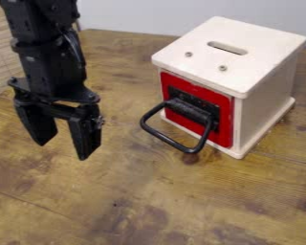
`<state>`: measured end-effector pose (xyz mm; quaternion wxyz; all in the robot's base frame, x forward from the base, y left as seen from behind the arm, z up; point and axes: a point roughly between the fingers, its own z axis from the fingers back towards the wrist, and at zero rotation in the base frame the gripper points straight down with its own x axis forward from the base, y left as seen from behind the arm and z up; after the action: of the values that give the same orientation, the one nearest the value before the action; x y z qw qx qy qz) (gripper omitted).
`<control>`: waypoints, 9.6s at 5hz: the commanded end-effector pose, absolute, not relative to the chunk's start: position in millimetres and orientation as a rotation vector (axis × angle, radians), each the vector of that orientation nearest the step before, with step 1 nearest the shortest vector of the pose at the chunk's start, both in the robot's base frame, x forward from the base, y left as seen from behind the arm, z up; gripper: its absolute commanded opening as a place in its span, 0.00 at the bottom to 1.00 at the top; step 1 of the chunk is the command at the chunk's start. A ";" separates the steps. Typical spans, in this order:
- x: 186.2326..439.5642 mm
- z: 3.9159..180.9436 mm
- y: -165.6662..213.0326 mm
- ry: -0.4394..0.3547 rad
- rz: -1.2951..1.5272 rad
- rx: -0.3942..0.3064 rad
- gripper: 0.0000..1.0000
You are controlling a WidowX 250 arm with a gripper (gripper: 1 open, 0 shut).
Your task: Open the drawer
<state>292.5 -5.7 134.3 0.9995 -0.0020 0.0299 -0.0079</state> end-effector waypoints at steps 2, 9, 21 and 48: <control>296.1 124.3 -11.2 0.075 0.006 -0.012 1.00; 330.7 100.0 -28.8 0.017 0.252 -0.071 1.00; 371.2 75.8 -48.5 -0.096 1.084 -0.202 1.00; 378.1 60.5 -13.9 -0.271 1.473 0.097 0.00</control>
<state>370.2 -22.8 43.3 0.7434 0.0569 -0.1023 0.6585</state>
